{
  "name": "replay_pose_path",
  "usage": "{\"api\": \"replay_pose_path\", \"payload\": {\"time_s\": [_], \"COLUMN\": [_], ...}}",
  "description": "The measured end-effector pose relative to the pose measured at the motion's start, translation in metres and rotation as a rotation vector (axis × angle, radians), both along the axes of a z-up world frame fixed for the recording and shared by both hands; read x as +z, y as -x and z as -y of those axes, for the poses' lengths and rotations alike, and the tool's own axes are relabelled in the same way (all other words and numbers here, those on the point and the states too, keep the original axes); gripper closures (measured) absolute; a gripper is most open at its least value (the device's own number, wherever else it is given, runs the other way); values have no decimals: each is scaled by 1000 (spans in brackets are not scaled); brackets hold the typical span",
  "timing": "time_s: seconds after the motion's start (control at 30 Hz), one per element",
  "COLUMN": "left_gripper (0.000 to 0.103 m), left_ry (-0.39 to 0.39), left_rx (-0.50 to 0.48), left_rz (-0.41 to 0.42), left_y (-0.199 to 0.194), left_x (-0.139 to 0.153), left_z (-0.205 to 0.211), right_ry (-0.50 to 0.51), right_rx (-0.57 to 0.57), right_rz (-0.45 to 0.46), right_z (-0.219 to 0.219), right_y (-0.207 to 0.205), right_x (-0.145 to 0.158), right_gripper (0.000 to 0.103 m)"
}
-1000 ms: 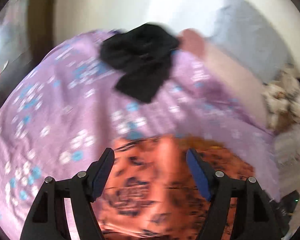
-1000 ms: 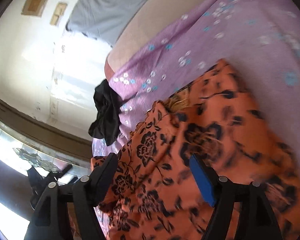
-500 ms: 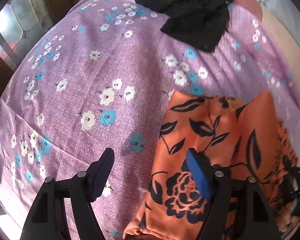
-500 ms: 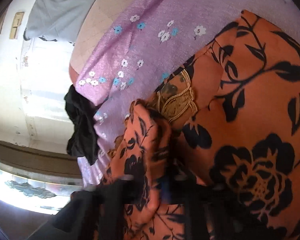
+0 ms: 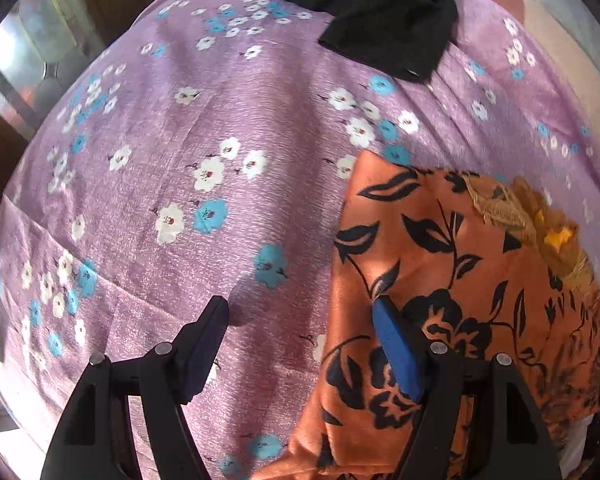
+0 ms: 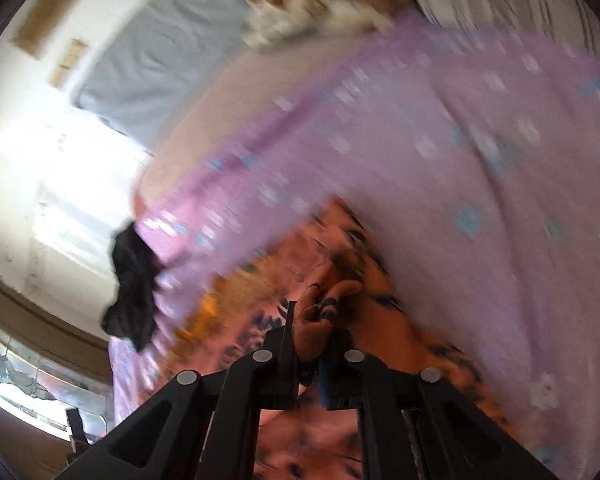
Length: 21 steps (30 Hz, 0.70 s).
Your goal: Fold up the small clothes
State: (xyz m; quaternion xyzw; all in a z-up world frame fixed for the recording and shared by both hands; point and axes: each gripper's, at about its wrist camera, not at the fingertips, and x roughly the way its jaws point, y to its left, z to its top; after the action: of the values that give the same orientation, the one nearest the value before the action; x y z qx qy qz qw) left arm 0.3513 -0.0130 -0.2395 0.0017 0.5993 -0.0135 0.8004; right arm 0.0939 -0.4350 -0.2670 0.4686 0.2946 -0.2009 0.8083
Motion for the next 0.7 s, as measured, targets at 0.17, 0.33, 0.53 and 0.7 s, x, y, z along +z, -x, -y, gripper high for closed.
{"api": "replay_pose_path", "payload": {"time_s": [0.17,0.33,0.53,0.7], "left_gripper": [28,28,28,26], "left_ry": [-33,-23,-6,-100], "left_rx": [-8,18,-130,-186], "left_rz": [31,127,144,64], "left_y": [5,9,23,23], "left_x": [5,27,28,-4], "left_z": [7,6,44,66], "right_ry": [-178,5,59,-21], "right_rx": [-8,-99,68,121], "right_rz": [-17,56,40,-152], "right_z": [26,30,11,13], "right_y": [12,30,-29,-73], "right_x": [-19,24,31,-25], "right_gripper": [87,81,81,82]}}
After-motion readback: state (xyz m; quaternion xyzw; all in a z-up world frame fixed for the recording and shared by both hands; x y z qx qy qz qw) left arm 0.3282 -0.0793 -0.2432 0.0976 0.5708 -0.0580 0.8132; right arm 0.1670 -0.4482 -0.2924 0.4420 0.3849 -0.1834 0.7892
